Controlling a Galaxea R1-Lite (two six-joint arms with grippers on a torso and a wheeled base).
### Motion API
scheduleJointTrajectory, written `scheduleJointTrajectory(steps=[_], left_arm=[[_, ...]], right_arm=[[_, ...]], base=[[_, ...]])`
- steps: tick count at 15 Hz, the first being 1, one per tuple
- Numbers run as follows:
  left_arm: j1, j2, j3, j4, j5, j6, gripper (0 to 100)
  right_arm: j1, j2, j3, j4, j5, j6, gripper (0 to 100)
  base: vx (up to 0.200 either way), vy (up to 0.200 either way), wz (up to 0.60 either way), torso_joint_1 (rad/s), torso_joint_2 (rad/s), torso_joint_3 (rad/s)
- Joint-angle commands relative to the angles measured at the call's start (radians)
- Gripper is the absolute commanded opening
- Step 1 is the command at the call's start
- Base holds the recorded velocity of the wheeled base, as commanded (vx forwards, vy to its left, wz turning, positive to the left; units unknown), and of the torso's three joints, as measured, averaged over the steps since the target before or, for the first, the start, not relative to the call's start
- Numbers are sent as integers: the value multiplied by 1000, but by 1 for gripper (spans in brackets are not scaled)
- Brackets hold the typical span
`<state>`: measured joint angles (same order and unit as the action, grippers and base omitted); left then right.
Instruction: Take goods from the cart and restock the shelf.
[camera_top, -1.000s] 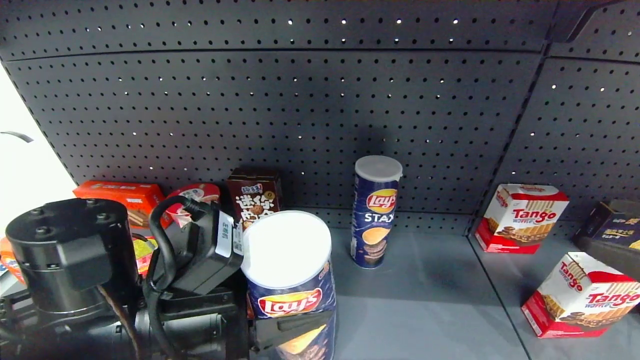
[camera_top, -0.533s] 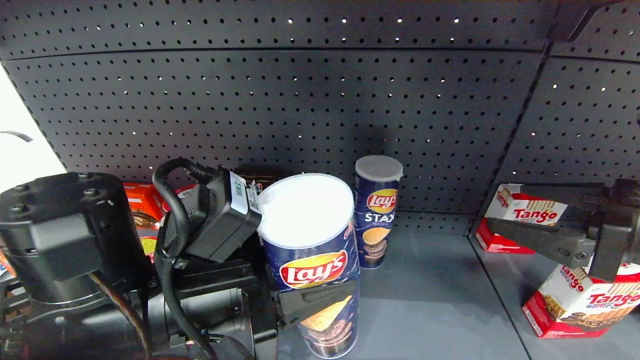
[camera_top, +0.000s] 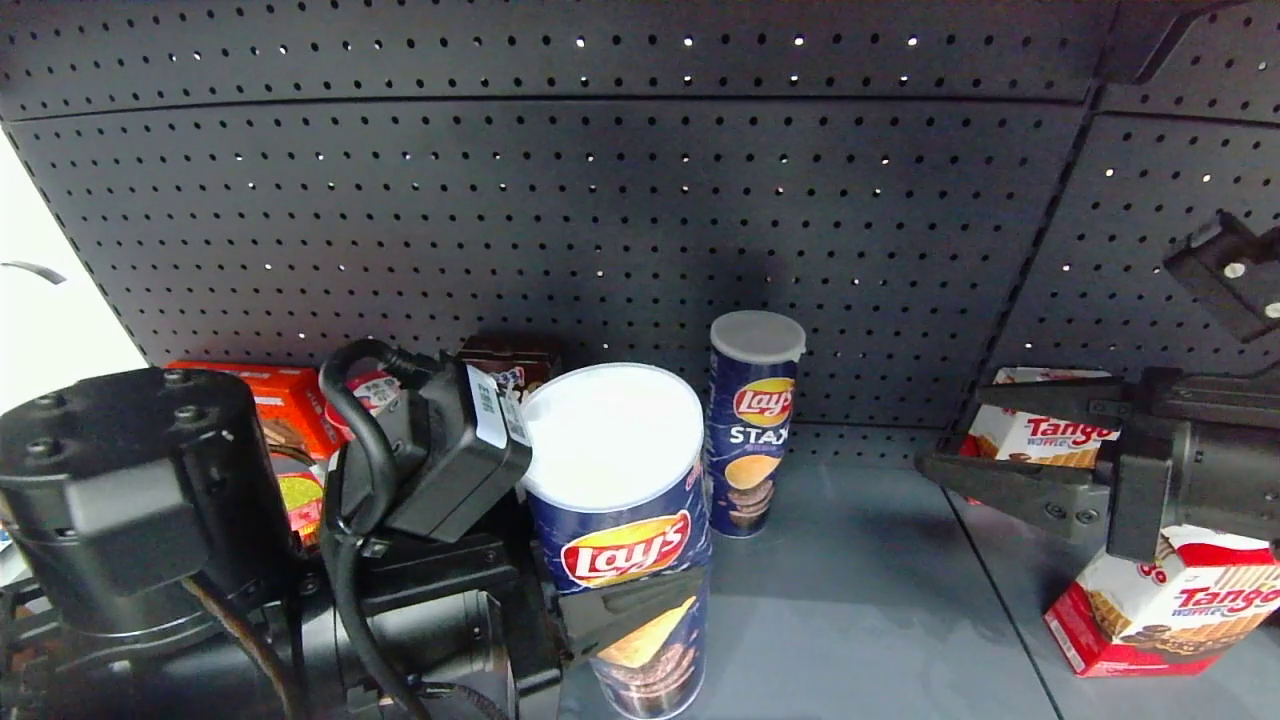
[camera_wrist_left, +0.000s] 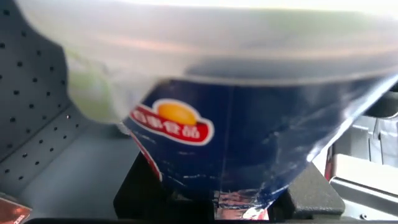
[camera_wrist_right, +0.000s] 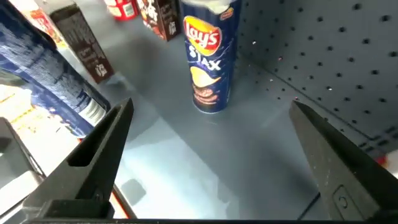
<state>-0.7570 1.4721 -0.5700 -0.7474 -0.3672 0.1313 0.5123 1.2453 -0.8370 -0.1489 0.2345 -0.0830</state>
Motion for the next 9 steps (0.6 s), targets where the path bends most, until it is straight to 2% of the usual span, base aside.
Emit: scheduleJointTrajectory(steps=[1, 5, 9], left_arm=[[-7, -7, 19, 5, -2, -1, 0], [-4, -10, 15, 7, -2, -2, 0], [-1, -13, 22, 7, -1, -7, 0]], right_arm=[[0, 49, -22, -4, 11, -3, 100], [-6, 126, -86, -6, 77, -1, 100], [-38, 210, -66, -124, 275, -12, 100]], base=[[0, 0, 0, 0, 0, 0], [0, 0, 0, 0, 0, 0], [0, 0, 0, 0, 0, 0]])
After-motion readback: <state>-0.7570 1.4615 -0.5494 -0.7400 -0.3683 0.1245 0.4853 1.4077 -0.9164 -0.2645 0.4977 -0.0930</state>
